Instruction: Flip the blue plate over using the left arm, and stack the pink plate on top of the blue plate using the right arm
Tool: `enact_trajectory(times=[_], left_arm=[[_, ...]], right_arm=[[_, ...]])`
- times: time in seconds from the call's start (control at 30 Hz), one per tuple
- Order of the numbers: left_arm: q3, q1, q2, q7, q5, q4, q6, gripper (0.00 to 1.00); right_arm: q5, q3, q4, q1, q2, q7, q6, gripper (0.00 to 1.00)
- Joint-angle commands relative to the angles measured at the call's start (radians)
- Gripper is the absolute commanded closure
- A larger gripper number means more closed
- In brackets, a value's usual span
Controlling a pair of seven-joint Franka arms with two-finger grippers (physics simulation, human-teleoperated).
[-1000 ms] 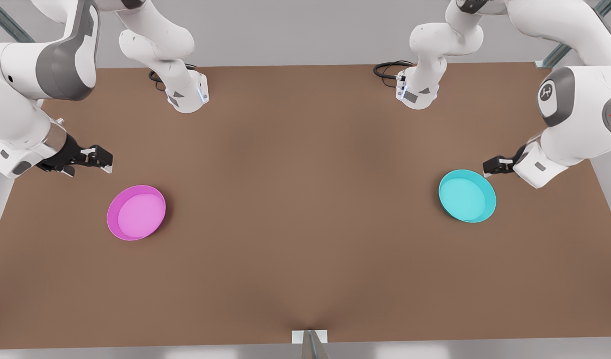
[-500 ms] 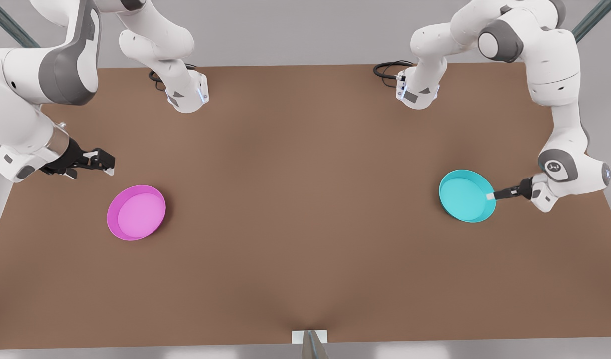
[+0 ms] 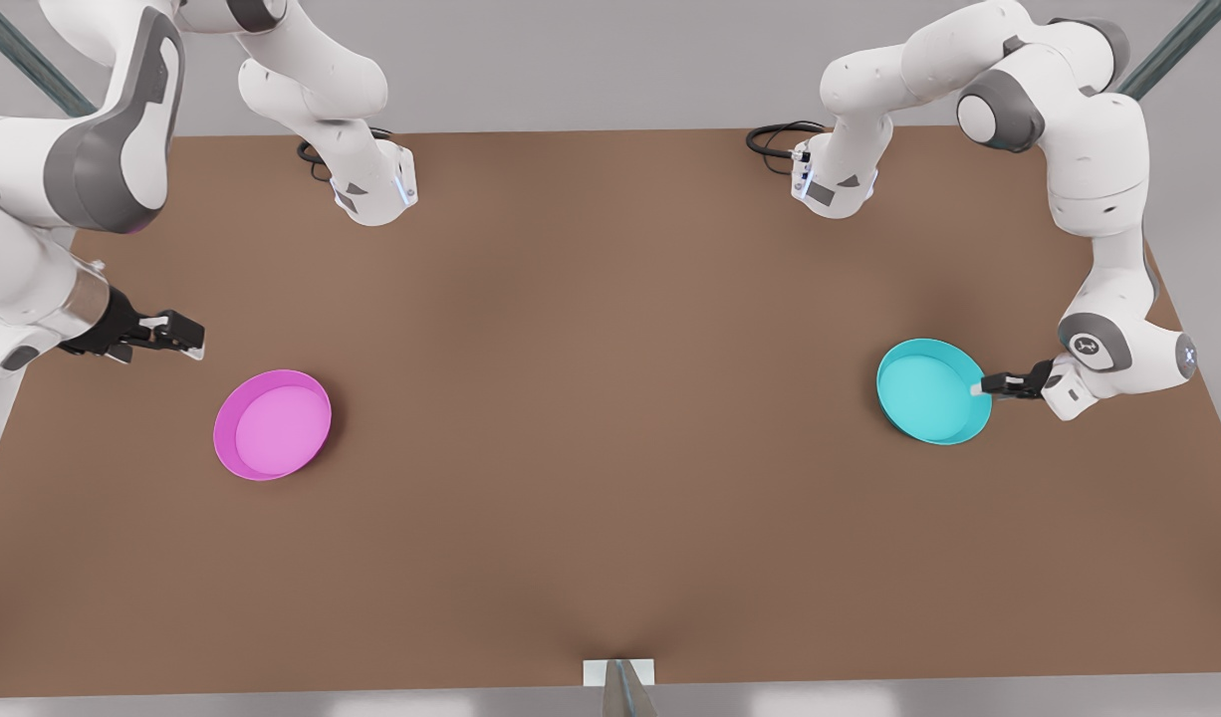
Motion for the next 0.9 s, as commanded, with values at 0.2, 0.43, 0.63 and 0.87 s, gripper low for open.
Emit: enact_trajectory(times=[0.2,0.43,0.63,0.87], left_arm=[[-0.013,0.000,-0.001,0.054,-0.013,0.000,0.003,0.34],[-0.019,0.000,-0.001,0.052,-0.013,0.000,0.005,0.52],[-0.024,0.000,0.007,0.052,-0.013,0.002,0.005,0.53],[-0.025,-0.003,0.013,0.023,-0.013,0.011,0.005,0.79]], right_arm=[[0.003,0.000,0.011,-0.001,0.001,0.002,0.000,0.00],[0.005,0.002,0.034,0.005,0.028,0.007,0.002,0.00],[0.005,0.003,0.032,0.008,0.031,0.005,0.003,0.00],[0.010,0.005,0.037,0.008,0.045,0.002,-0.004,0.00]])
